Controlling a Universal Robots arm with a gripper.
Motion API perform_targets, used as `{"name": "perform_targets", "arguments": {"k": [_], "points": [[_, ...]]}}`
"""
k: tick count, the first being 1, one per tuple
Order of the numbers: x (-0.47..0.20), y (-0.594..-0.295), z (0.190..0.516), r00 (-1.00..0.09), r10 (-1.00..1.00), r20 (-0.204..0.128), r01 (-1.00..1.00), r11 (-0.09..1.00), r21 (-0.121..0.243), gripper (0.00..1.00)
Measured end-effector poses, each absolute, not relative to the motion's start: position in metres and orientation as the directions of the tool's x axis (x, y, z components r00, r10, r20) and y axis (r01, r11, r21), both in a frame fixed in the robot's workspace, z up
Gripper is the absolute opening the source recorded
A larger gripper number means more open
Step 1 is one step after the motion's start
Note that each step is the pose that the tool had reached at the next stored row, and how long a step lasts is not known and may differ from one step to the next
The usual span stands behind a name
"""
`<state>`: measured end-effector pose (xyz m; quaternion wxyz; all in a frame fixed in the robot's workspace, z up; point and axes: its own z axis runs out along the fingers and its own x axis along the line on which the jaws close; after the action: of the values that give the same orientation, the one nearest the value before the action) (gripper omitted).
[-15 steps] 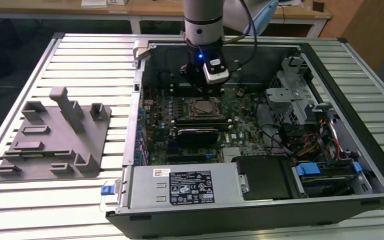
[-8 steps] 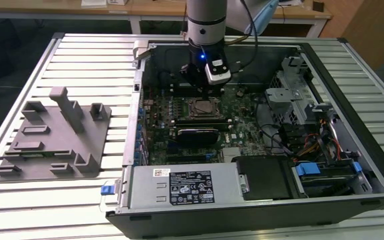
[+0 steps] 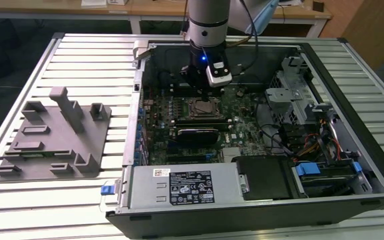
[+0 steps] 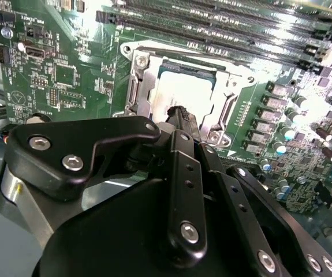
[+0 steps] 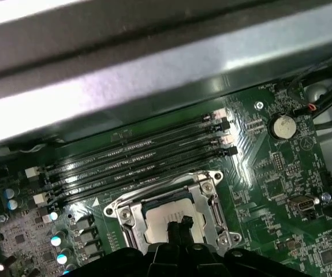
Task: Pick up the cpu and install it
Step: 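Install the first cpu locking lever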
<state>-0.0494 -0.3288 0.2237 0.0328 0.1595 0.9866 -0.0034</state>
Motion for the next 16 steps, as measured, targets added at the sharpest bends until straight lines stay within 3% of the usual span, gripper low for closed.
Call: {"name": "perform_targets", "arguments": {"k": [16], "points": [[-0.049,-0.345,0.224,-0.947,0.317,-0.047,0.315,0.948,0.045,0.11]]}}
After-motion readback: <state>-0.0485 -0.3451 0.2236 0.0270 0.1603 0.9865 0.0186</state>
